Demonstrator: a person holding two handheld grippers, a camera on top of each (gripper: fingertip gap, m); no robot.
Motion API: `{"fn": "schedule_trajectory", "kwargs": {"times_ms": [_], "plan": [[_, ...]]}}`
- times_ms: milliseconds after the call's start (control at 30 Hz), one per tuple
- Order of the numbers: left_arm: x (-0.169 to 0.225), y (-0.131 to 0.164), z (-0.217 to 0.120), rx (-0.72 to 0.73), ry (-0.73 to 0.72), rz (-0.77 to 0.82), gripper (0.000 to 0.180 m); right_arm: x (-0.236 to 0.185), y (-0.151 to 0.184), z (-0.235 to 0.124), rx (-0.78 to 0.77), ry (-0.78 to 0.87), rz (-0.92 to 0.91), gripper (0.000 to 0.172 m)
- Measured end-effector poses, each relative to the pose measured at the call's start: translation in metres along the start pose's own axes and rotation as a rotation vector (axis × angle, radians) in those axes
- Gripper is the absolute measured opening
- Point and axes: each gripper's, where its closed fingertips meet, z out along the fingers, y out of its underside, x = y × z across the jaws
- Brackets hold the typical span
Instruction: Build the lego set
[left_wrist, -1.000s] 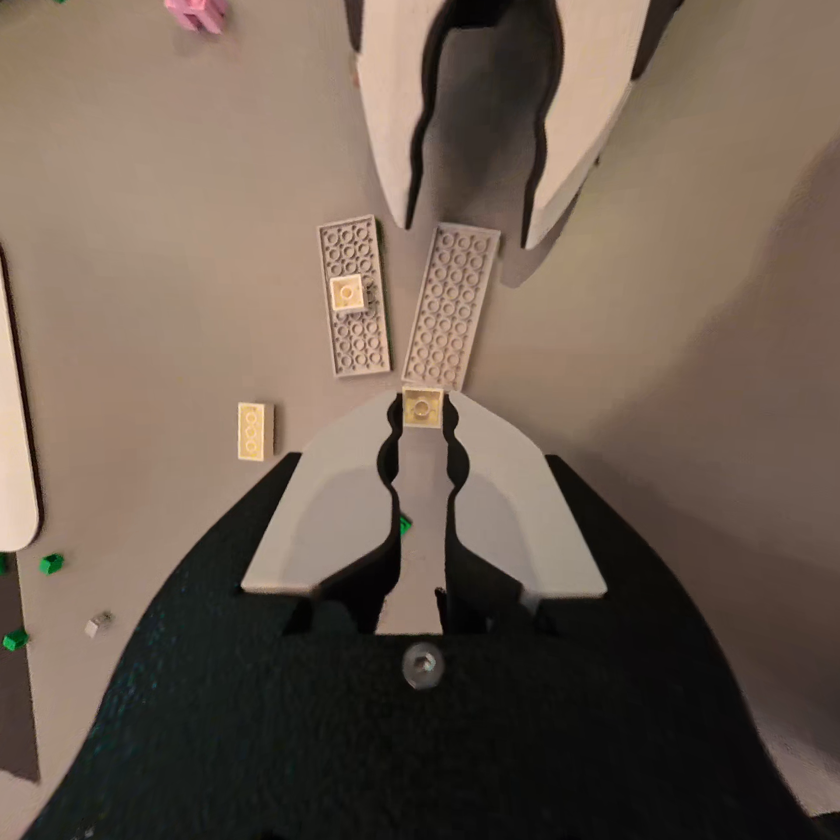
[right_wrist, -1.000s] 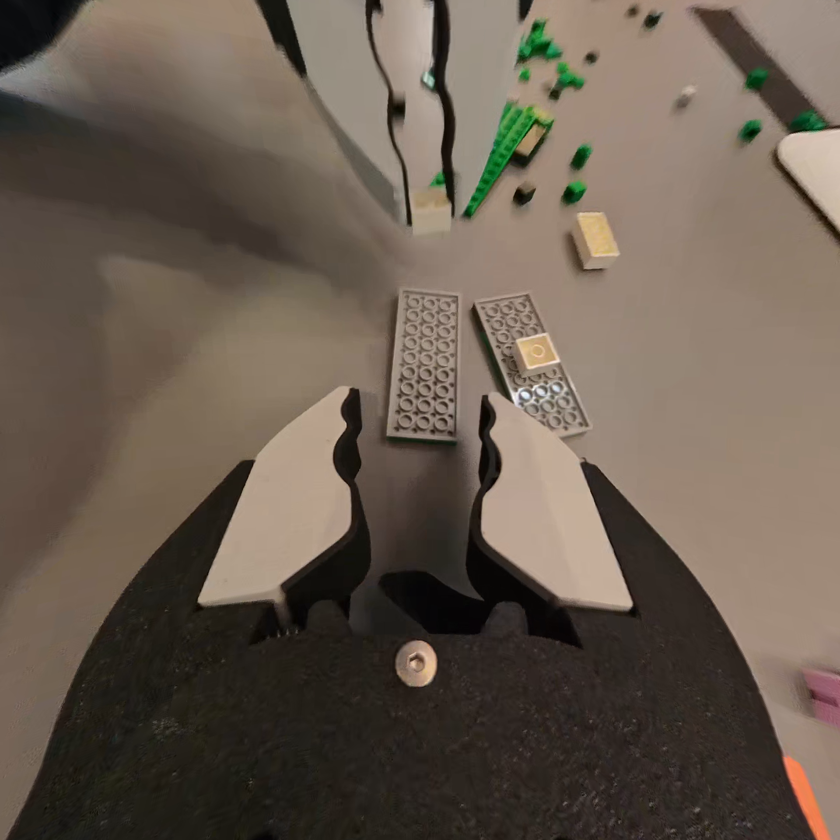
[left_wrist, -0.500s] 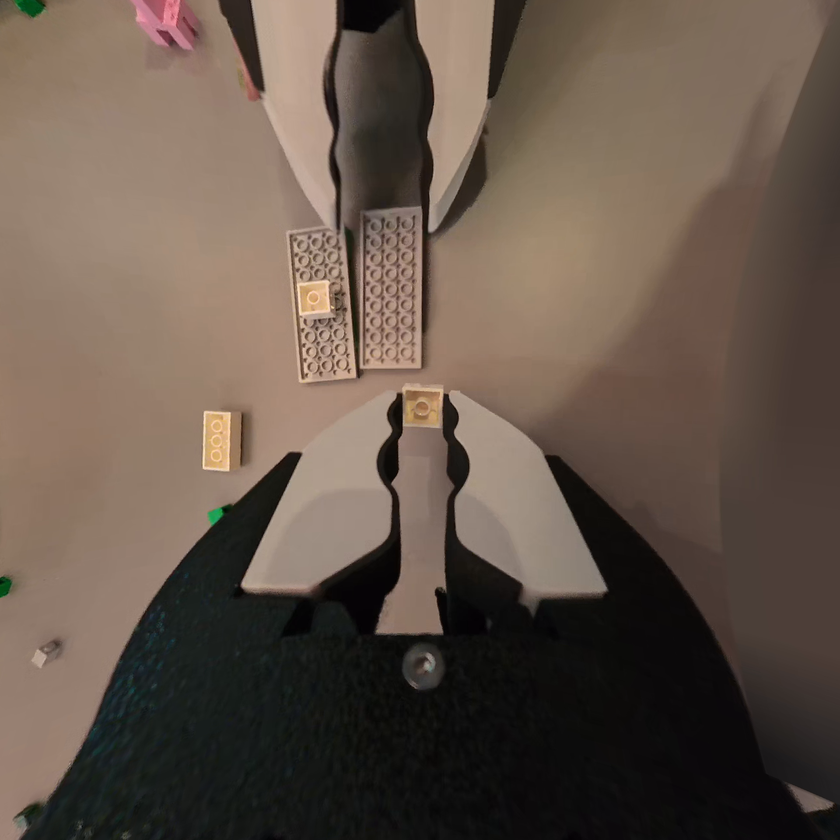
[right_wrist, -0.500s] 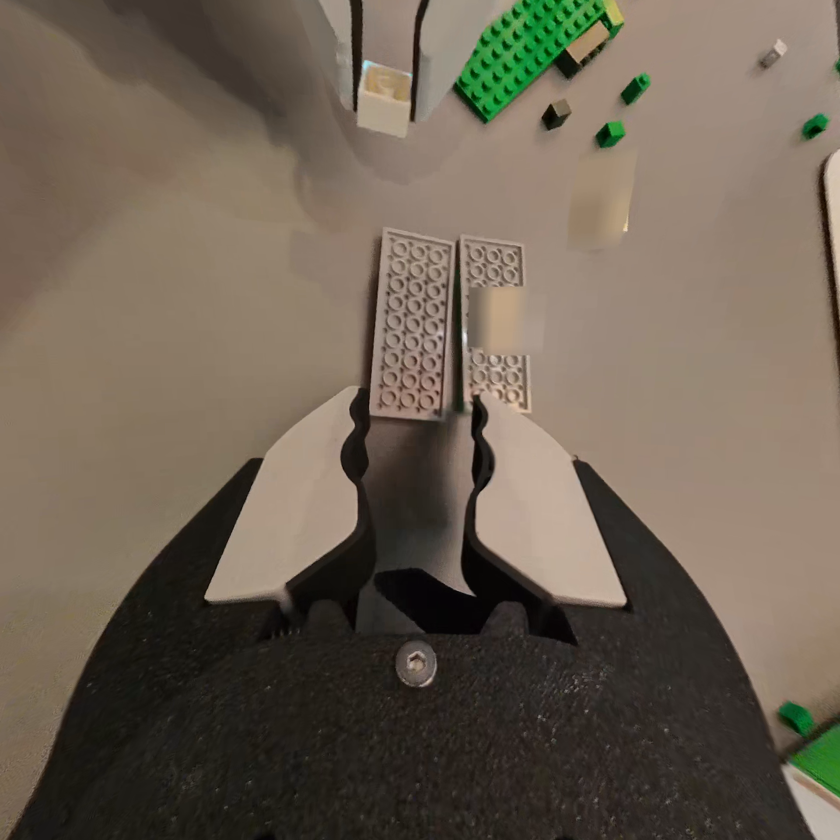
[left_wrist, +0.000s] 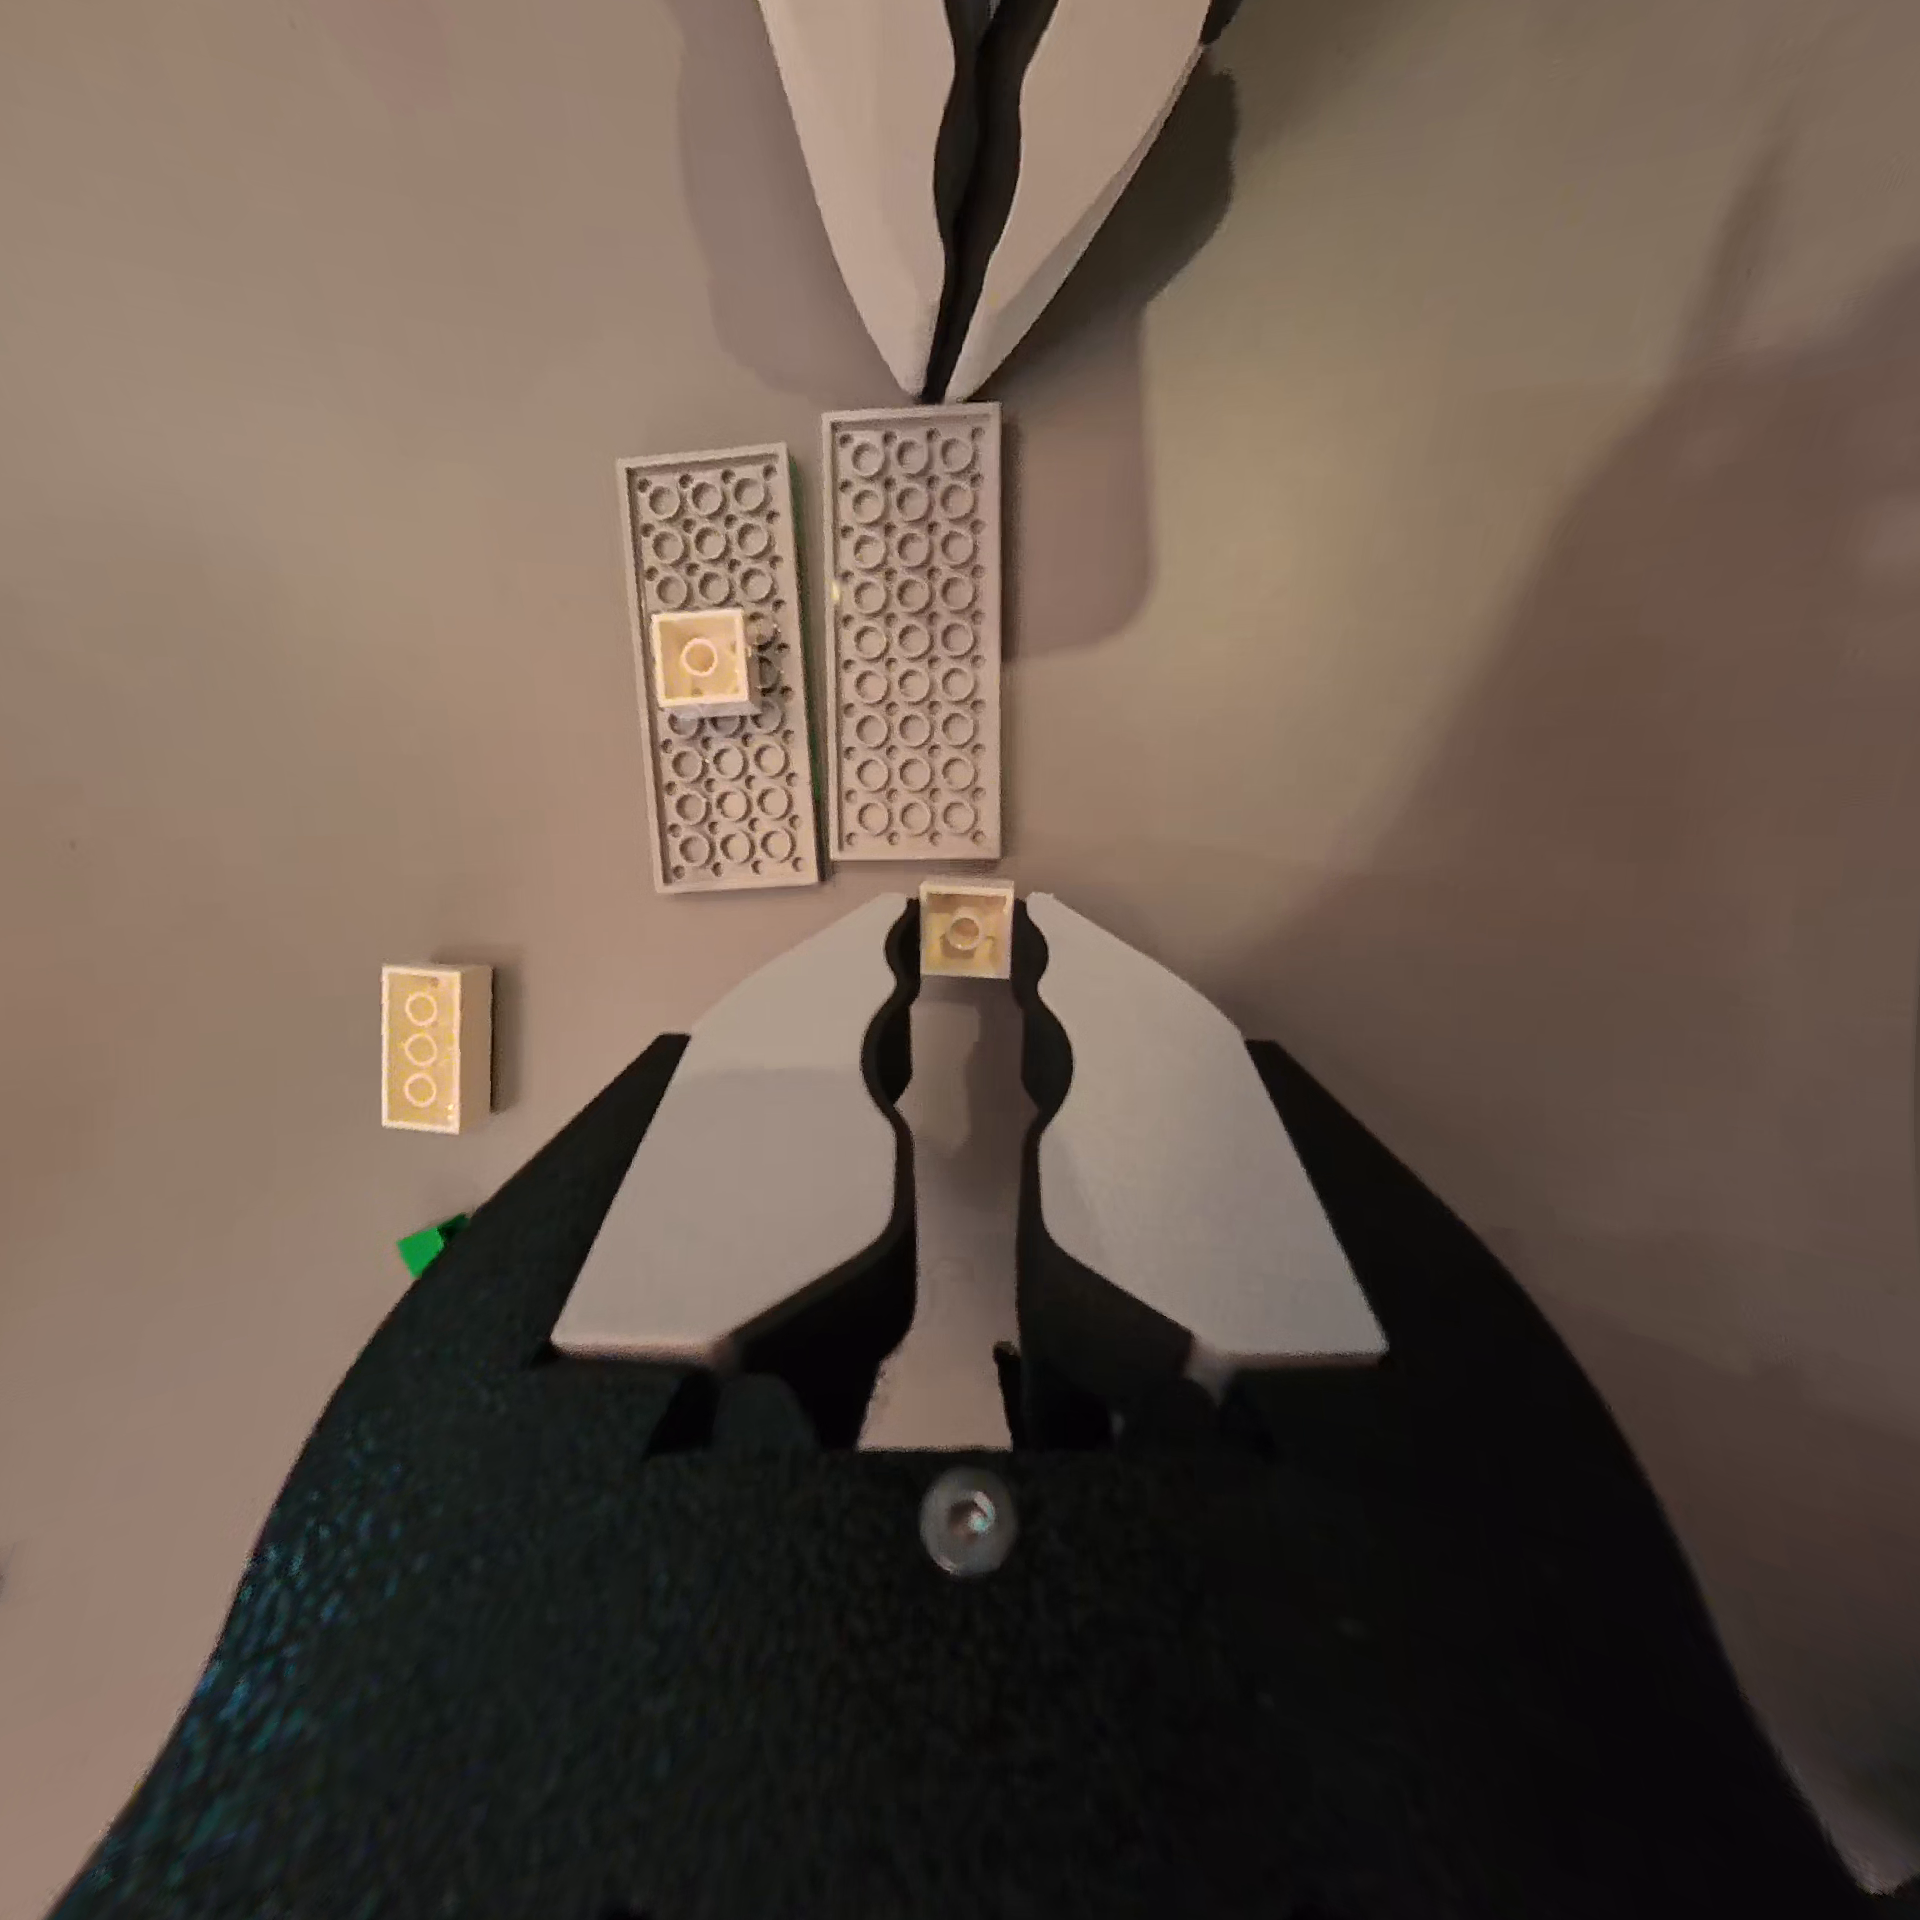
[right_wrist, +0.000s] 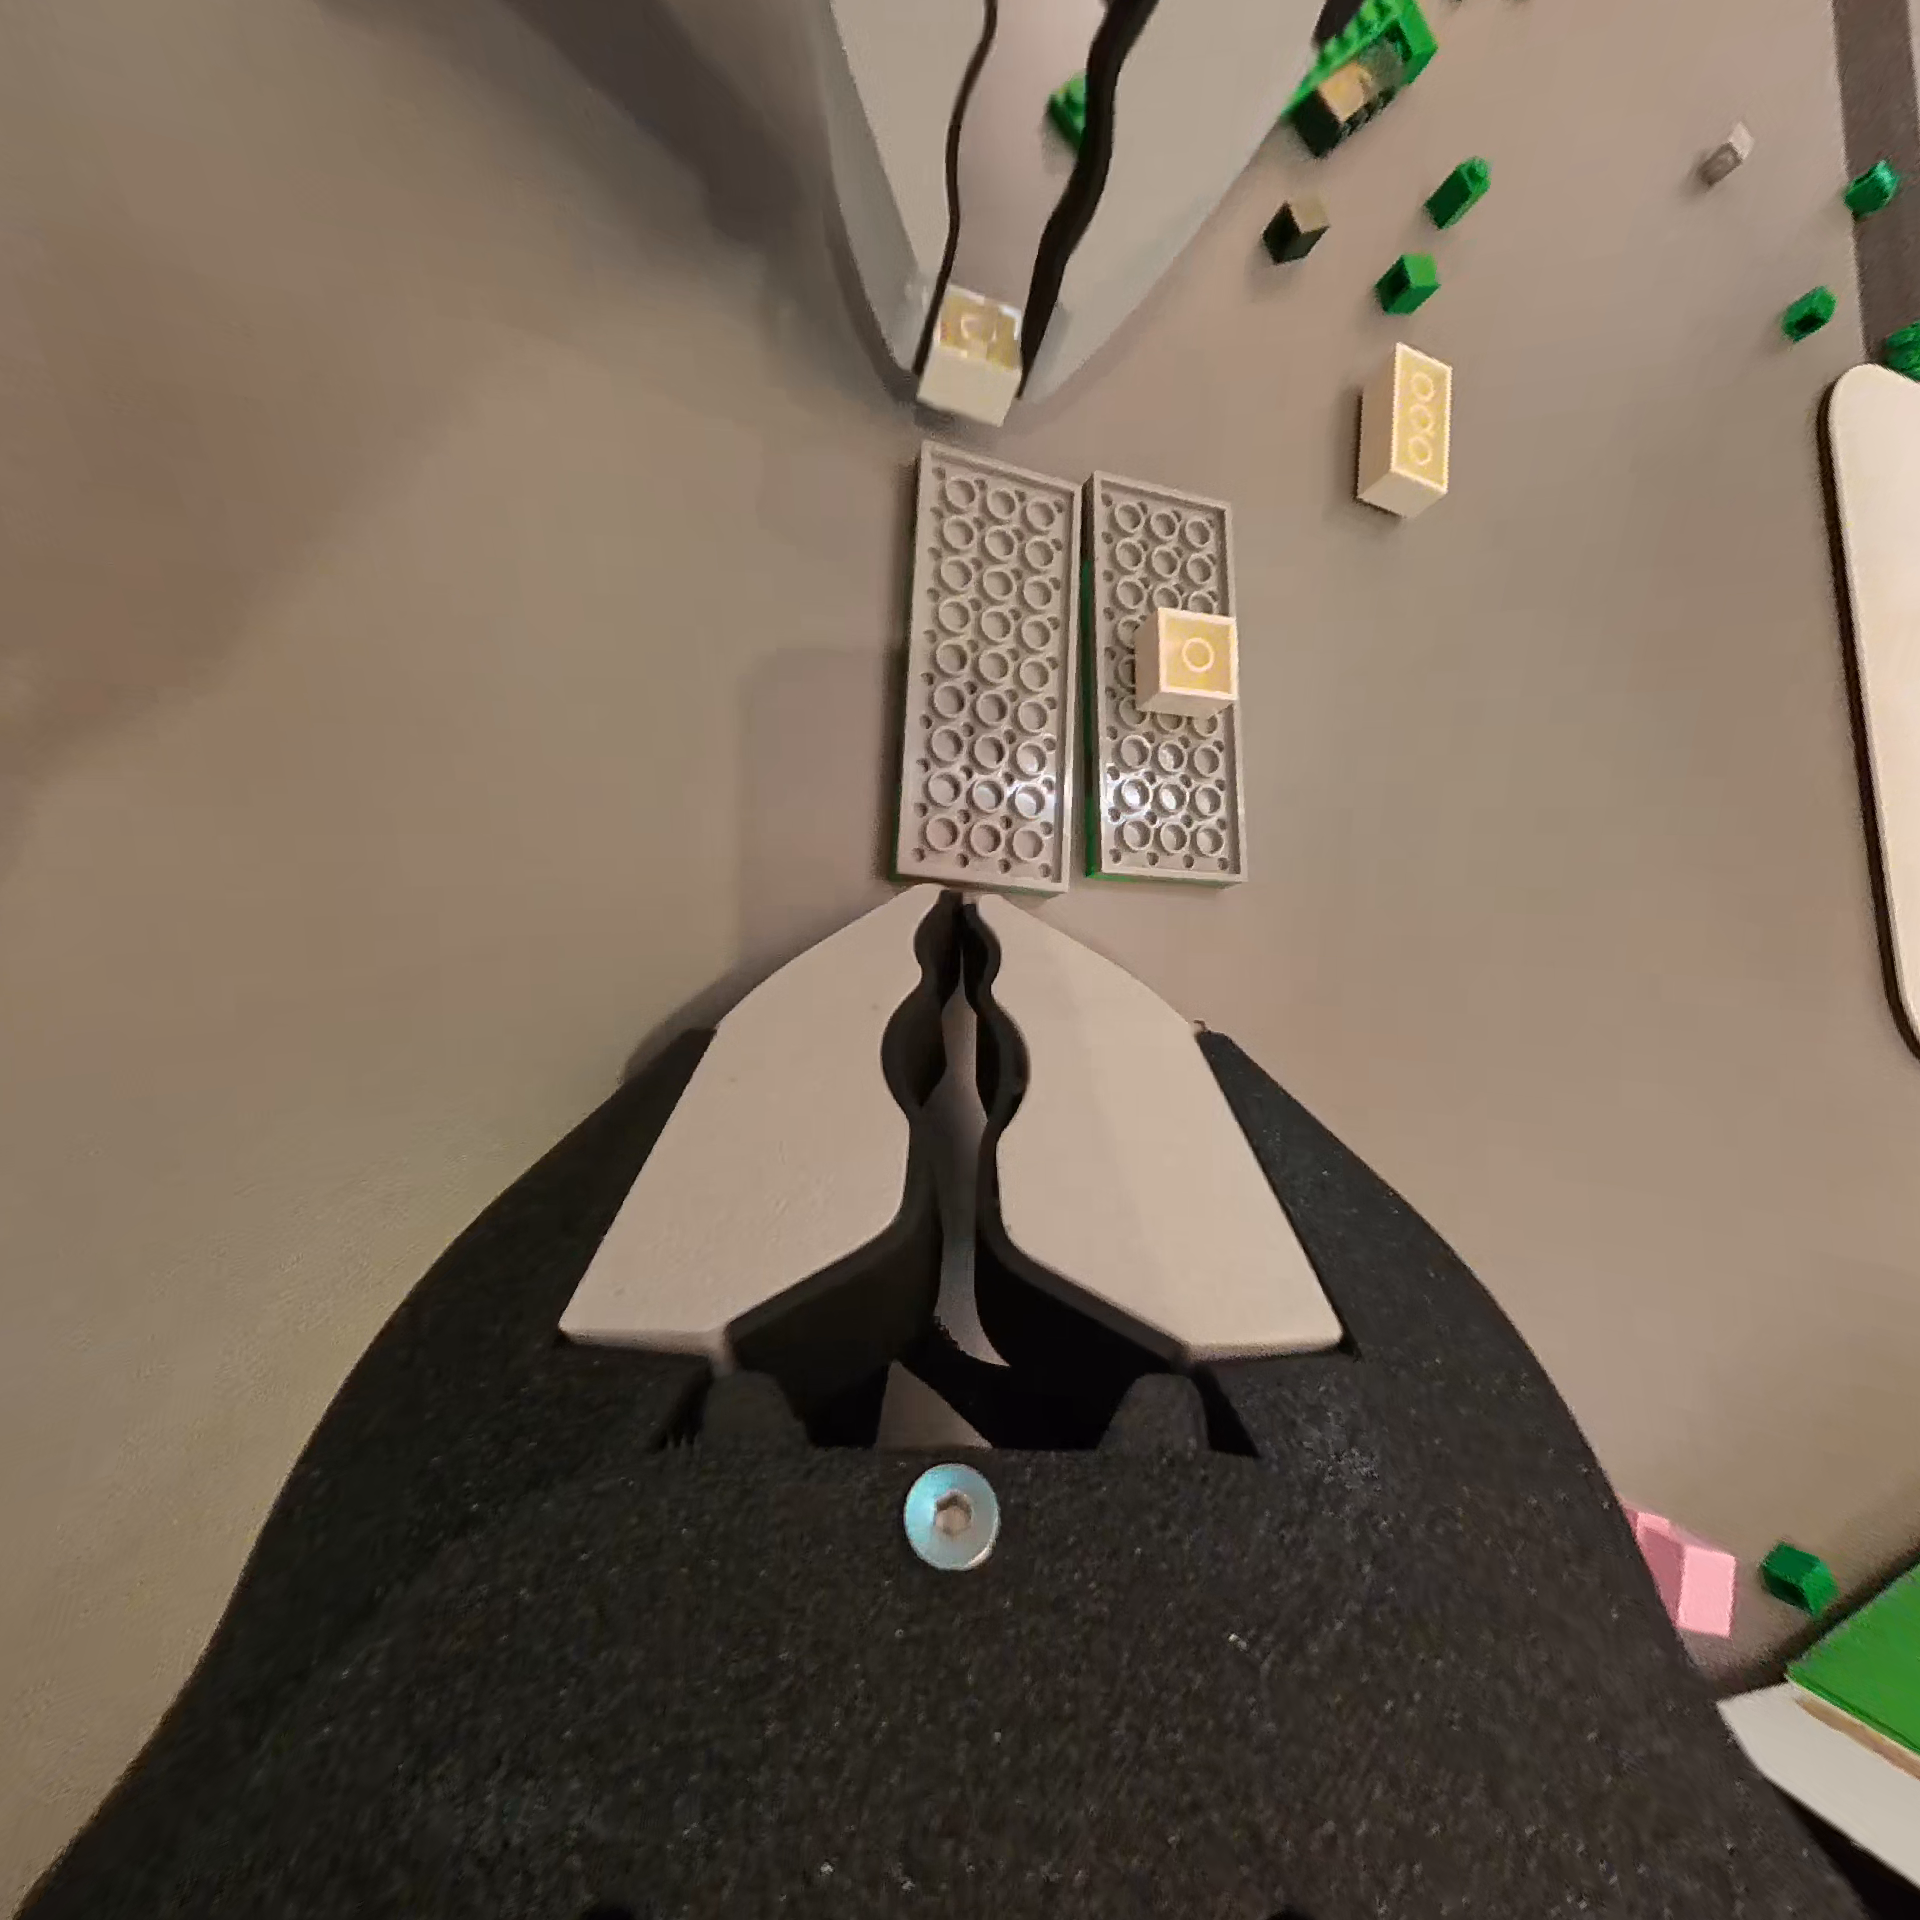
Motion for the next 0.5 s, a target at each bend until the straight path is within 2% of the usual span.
{"fn": "schedule_trajectory", "kwargs": {"times_ms": [500], "plan": [[-0.0089,0.0026,0.0096,-0.041,0.005,0.006,0.016,0.0091,-0.0004,0.0033,0.002,0.048,0.021,0.0]]}}
